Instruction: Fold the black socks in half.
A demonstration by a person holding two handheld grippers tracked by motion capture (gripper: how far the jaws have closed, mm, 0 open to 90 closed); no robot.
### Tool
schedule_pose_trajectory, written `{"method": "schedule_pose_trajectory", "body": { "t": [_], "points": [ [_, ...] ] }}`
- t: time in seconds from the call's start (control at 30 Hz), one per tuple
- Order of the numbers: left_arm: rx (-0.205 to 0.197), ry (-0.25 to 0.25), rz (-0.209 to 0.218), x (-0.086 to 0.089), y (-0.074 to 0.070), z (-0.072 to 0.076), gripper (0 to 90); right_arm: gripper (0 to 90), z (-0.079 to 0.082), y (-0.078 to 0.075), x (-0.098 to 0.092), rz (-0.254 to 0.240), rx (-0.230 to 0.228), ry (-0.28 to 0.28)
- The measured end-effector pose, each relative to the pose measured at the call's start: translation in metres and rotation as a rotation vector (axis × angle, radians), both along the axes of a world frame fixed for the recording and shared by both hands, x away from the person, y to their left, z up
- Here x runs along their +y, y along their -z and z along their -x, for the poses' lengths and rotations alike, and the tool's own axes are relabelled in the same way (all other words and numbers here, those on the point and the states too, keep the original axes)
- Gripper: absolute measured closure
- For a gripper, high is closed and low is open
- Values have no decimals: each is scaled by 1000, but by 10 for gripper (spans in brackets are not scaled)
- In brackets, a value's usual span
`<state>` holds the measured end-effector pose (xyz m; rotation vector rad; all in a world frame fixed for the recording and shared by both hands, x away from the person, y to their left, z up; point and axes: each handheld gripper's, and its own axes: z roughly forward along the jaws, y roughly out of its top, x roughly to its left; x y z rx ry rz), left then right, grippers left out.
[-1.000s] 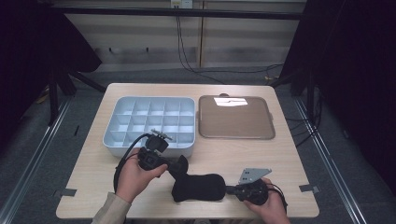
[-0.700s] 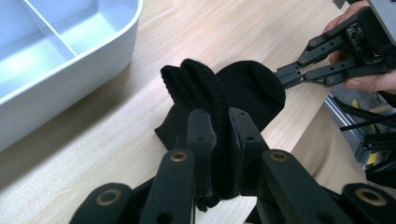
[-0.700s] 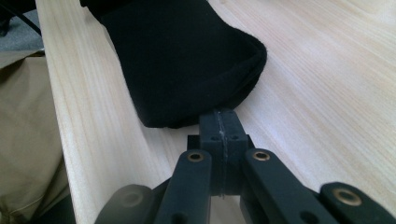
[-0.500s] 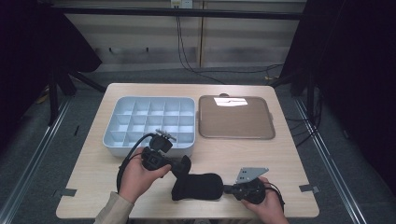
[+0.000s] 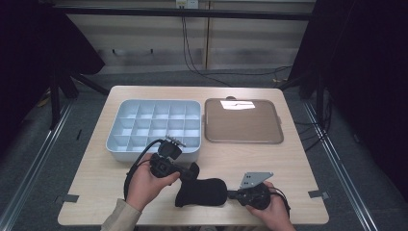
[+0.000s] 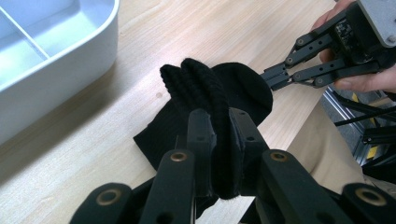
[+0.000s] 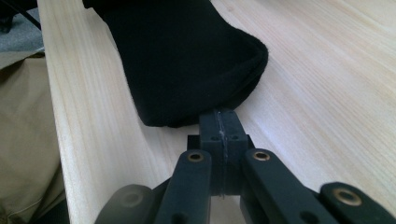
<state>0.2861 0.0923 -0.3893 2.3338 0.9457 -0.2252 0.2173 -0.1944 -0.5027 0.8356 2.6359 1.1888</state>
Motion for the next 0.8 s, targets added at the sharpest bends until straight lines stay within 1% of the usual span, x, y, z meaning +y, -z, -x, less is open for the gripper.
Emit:
{"method": "schedule_pose_trajectory", "body": {
  "t": [0.1,0.17,0.23,0.3,0.33,0.4,0.57,0.67,0.73,0.8],
  "points": [
    [3,11,-4,-3,1,0,803,900,-1,0,2,-3,2,-2],
    [5,13,2,-5,2,1,802,900,-1,0,2,-3,3,-3],
    [7,17,-5,-8,3,2,802,900,-1,0,3,-3,6,-4],
    [7,26,-7,-10,4,3,802,900,-1,0,3,-2,-1,-5],
    [8,27,-11,-11,4,3,802,900,-2,0,4,-3,0,-9],
    [9,26,-4,-12,5,3,802,900,-2,0,4,-4,2,-10],
    [9,36,-14,-14,6,4,802,900,-2,1,6,-9,2,-11],
    [11,33,-7,-16,6,4,803,900,-3,1,7,-4,-2,-13],
    [14,43,-8,-17,6,4,802,900,-3,1,8,-6,1,-12],
    [17,36,-7,-19,7,5,803,900,-3,1,8,-8,2,-12]
  ]
}}
